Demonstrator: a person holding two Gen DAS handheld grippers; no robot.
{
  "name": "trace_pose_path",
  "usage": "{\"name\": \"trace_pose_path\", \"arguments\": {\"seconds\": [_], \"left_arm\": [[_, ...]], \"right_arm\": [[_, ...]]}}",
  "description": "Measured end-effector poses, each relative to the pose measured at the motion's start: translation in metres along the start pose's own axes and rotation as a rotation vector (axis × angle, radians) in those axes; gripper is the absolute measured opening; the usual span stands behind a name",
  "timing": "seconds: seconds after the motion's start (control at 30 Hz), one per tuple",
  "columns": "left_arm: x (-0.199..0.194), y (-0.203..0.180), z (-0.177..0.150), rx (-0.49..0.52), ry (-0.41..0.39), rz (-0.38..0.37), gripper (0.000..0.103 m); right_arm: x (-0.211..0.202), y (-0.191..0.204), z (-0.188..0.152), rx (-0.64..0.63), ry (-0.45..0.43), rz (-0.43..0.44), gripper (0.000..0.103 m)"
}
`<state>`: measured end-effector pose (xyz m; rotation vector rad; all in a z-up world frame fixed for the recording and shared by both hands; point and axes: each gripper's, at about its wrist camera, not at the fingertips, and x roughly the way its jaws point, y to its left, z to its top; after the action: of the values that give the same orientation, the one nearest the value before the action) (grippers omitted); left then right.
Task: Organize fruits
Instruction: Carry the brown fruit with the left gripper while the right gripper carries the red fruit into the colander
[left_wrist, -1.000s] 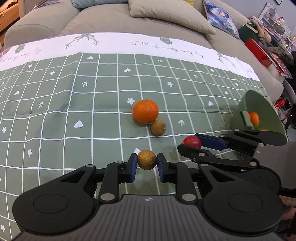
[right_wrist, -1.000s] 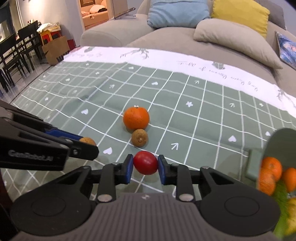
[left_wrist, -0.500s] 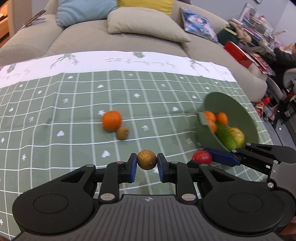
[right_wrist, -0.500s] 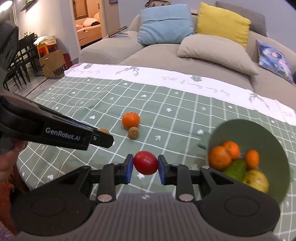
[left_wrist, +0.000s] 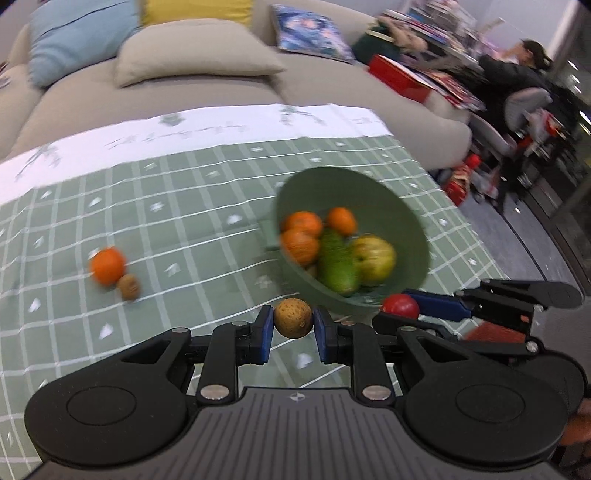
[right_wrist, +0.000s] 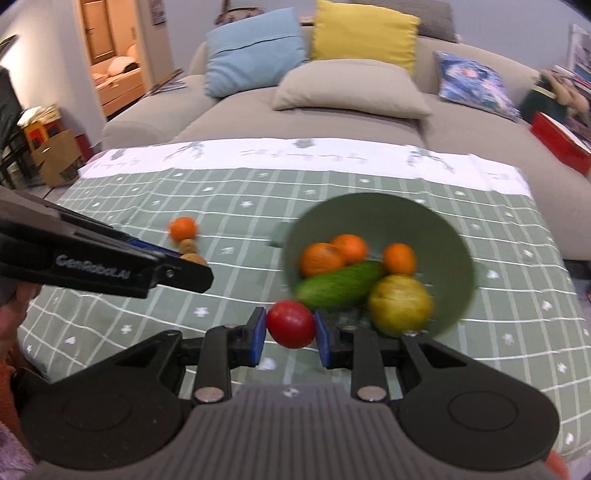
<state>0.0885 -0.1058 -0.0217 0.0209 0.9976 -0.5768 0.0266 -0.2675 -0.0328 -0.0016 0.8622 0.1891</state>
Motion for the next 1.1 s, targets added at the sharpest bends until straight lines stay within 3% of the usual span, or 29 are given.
{"name": "trace_pose_path", "arguments": {"seconds": [0.27,0.43,0.7,1.1], "left_arm": [[0.024,-0.038,0.026,0.067,0.052,-0.094,0.025],[0.048,-0.050,0.045,0.071,0.118,-0.137,0.025],[0.084,-0.052,0.057,0.053,0.260,-0.102,0.025],[0.106,-0.050,0.071,-0.005,0.376,-0.109,0.026]], "right_arm": [[-0.005,-0.048,0.006,-0.001,0.005,-0.049,0.024],[0.006,-0.068,0.013,-0.025,0.053,-0.005,0.024],[0.038,-0.085,0.026,-0.083,0.162,0.078,0.024],[0.077,-0.091,0.033,-0.075,0.323,0.167,0.024]]}}
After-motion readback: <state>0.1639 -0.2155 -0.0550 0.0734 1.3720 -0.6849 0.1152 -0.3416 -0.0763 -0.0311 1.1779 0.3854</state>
